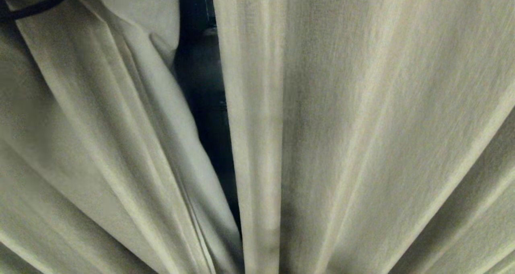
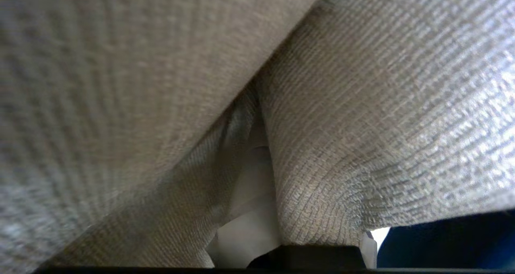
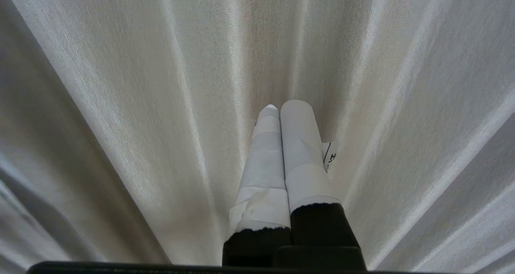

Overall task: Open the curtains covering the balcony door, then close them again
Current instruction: Pull the outer curtains open on both sides

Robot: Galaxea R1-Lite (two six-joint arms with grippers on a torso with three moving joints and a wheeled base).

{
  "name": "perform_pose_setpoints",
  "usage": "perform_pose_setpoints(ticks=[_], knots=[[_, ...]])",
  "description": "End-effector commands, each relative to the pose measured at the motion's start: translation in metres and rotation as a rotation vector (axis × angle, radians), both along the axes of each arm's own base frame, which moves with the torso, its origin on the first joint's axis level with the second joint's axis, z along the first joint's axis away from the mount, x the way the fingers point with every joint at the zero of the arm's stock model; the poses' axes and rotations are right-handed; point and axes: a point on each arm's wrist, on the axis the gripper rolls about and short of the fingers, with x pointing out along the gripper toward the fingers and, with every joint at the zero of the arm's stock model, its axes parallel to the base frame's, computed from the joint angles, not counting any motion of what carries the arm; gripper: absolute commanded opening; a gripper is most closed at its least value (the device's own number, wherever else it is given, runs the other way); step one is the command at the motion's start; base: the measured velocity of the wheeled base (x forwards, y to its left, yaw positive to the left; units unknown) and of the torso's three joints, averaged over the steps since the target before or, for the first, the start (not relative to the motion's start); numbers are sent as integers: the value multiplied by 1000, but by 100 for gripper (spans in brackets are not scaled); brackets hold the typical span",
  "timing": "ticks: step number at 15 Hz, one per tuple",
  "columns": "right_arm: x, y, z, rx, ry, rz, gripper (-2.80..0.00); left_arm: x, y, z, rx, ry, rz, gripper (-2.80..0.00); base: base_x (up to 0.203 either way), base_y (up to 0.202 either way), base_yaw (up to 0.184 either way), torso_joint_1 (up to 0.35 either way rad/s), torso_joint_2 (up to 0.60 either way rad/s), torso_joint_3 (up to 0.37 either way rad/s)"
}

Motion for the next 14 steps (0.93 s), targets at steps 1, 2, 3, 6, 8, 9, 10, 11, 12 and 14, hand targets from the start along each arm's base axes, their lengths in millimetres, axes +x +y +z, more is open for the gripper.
perform_pose_setpoints(ticks=[1, 2, 3, 6, 8, 9, 10, 11, 12, 14], knots=[[0, 0, 0, 0, 2, 0, -280, -7, 13, 4, -14, -21, 58, -280, 0, 0, 0, 0, 0, 0], [0, 0, 0, 0, 2, 1, -280, -7, 19, 5, -19, -21, 85, -280, 0, 0, 0, 0, 0, 0], [0, 0, 0, 0, 2, 0, -280, -8, 25, 4, -20, -12, 114, -280, 0, 0, 0, 0, 0, 0], [0, 0, 0, 0, 2, 0, -280, -8, 48, 2, -16, 22, 131, -280, 0, 0, 0, 0, 0, 0], [0, 0, 0, 0, 2, 0, -280, -8, 67, 1, -14, 29, 155, -280, 0, 0, 0, 0, 0, 0], [0, 0, 0, 0, 2, 1, -280, -8, 77, -1, -27, 33, 165, -280, 0, 0, 0, 0, 0, 0], [0, 0, 0, 0, 2, 0, -280, -8, 86, -2, -42, 39, 172, -280, 0, 0, 0, 0, 0, 0], [0, 0, 0, 0, 2, 0, -280, -7, 96, -4, -52, 46, 174, -280, 0, 0, 0, 0, 0, 0], [0, 0, 0, 0, 2, 1, -280, -5, 106, -6, -59, 55, 177, -280, 0, 0, 0, 0, 0, 0], [0, 0, 0, 0, 2, 1, -280, 0, 126, -11, -64, 74, 182, -280, 0, 0, 0, 0, 0, 0]])
